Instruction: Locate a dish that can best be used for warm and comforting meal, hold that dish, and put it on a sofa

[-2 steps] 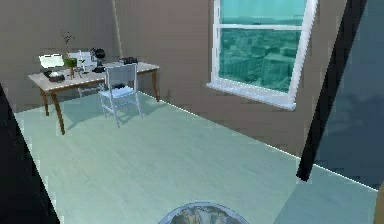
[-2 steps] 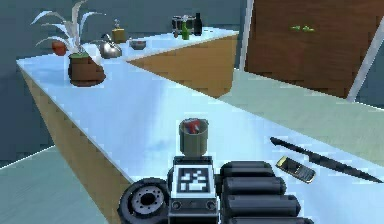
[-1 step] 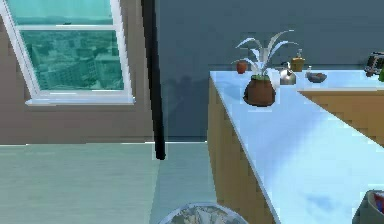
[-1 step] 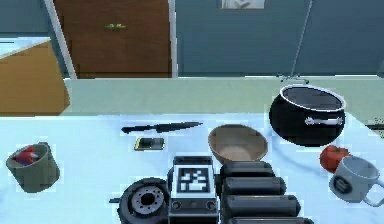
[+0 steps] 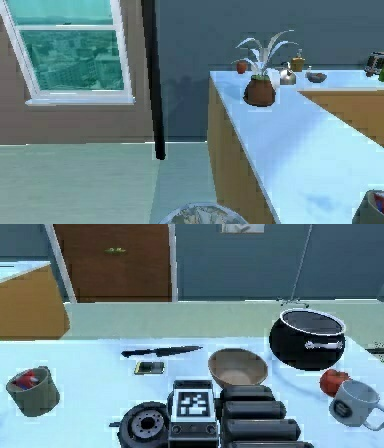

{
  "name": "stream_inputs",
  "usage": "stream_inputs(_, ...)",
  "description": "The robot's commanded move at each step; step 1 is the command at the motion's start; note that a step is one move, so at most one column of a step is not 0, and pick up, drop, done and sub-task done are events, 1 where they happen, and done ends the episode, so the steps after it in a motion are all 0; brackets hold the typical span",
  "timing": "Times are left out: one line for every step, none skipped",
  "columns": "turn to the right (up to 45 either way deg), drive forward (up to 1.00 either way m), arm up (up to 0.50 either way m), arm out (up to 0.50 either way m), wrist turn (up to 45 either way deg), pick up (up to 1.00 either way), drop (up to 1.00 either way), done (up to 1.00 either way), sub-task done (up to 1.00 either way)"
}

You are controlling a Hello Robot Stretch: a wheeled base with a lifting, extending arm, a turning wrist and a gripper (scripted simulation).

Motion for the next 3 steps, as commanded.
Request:
stream_inputs(-18.0,0.0,0.0,0.0,0.0,0.0,0.0,0.0,0.0)
stream_inputs(0.0,0.4,0.0,0.0,0.0,0.0,0.0,0.0,0.0)
stream_inputs(-45.0,0.0,0.0,0.0,0.0,0.0,0.0,0.0,0.0)
